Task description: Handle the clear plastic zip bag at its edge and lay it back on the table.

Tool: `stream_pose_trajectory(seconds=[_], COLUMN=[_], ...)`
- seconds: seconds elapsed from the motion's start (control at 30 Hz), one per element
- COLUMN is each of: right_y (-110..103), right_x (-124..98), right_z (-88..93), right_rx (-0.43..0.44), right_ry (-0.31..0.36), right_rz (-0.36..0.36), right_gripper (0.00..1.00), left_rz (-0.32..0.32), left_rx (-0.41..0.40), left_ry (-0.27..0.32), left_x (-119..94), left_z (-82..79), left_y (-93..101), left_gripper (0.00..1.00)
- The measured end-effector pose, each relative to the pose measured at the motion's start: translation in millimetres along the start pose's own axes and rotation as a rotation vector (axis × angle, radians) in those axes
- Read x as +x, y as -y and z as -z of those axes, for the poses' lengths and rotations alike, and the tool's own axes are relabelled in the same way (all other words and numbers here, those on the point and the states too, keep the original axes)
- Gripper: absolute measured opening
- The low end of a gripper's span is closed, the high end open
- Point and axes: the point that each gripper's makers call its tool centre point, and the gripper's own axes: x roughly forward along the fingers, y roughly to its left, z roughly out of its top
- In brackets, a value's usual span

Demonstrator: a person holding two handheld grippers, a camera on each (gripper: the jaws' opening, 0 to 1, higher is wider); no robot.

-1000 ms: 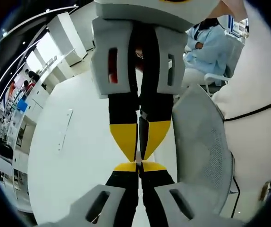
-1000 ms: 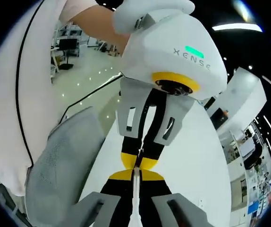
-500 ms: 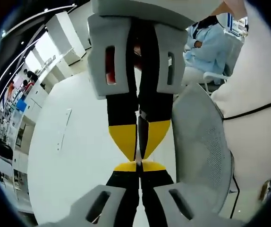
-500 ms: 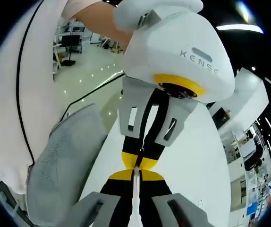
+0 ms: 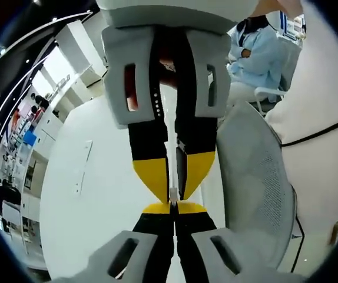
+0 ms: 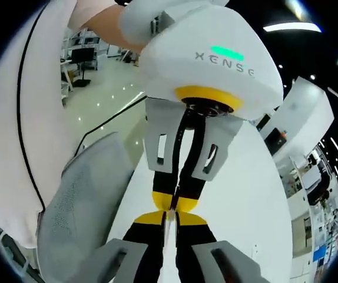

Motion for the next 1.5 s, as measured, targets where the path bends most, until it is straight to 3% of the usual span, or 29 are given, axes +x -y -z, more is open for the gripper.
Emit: stream_pose_trajectory(seconds=[0.6,0.97,1.5], right_y=[-1.5,-2.0,-3.1], right_x=[0.0,-2.1,-3.4], right_z=[3.3,12.3,16.8], right_rx=[-0.005,-0.021,-0.001], right_ry=[-0.029,-0.094,-0.100], right_rz=[-0.006,0.000,0.001], right_gripper=[0.00,0.00,0.00], left_rz=[-0.004,-0.008,-0.004], left_rx=[0.001,-0.002,-0.004], left_ry=[0.001,0.002,-0.012], left_x=[0.8,0.0,-0.2], left_z=[2.0,1.9,-0.2], left_y=[-0.3,-1.3,-1.0], left_gripper=[0.00,0.00,0.00])
